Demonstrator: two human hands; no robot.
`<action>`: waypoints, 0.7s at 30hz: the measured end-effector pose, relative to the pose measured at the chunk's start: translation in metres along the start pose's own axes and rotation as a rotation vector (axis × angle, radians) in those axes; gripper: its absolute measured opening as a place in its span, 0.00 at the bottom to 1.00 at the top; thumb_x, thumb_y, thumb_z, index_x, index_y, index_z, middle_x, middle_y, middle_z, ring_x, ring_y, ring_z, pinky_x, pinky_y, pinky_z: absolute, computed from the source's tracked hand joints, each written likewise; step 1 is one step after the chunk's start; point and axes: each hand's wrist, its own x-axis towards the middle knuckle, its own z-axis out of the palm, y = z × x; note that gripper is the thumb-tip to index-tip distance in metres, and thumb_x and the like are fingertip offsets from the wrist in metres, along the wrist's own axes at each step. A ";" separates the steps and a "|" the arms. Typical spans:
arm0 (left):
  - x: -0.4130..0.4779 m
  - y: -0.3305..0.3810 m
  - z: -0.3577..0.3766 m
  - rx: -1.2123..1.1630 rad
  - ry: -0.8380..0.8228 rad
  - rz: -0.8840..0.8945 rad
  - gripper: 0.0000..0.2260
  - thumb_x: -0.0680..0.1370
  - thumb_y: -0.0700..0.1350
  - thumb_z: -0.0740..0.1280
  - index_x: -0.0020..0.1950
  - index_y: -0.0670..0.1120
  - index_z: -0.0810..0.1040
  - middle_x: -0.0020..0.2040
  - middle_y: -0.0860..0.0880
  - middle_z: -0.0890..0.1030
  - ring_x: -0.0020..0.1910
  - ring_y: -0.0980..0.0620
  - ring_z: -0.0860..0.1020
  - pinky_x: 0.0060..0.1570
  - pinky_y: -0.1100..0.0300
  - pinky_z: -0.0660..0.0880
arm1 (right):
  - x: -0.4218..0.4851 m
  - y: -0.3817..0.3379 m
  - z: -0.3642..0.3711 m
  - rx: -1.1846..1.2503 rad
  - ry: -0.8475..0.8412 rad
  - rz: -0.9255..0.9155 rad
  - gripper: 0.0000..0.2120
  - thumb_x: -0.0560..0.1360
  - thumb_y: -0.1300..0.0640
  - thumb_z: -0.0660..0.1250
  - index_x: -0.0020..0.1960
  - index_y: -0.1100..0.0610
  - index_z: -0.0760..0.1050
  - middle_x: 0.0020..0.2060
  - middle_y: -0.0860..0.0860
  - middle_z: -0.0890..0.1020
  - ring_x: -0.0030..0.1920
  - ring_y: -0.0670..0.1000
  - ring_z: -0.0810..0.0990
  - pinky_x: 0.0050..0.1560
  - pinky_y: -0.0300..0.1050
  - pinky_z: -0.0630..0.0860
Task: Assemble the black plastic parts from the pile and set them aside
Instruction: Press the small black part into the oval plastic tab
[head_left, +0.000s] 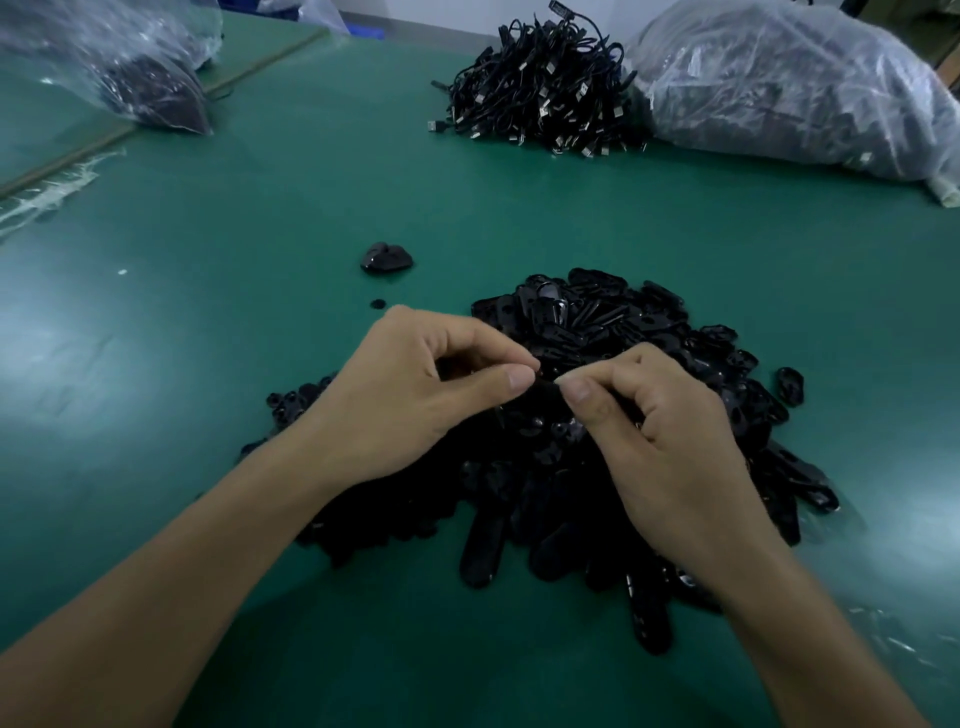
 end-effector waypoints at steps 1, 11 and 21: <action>0.001 -0.004 -0.001 0.011 0.041 -0.001 0.02 0.75 0.48 0.74 0.45 0.56 0.85 0.39 0.55 0.86 0.35 0.63 0.79 0.38 0.72 0.73 | 0.000 0.001 0.000 -0.014 0.029 -0.011 0.12 0.77 0.38 0.58 0.50 0.38 0.79 0.42 0.40 0.76 0.49 0.42 0.75 0.47 0.34 0.68; 0.010 -0.025 -0.024 -0.057 0.462 -0.160 0.06 0.77 0.46 0.73 0.40 0.54 0.82 0.30 0.63 0.81 0.29 0.68 0.75 0.34 0.76 0.70 | 0.007 -0.020 0.008 -0.363 -0.191 -0.149 0.10 0.80 0.47 0.64 0.56 0.47 0.81 0.44 0.41 0.73 0.51 0.44 0.70 0.50 0.34 0.67; 0.012 -0.027 -0.022 -0.026 0.442 -0.210 0.07 0.77 0.44 0.73 0.39 0.53 0.82 0.28 0.62 0.80 0.27 0.67 0.74 0.32 0.75 0.68 | 0.019 -0.050 0.037 -0.417 -0.331 -0.178 0.13 0.76 0.40 0.67 0.45 0.49 0.78 0.42 0.46 0.71 0.49 0.49 0.68 0.50 0.45 0.68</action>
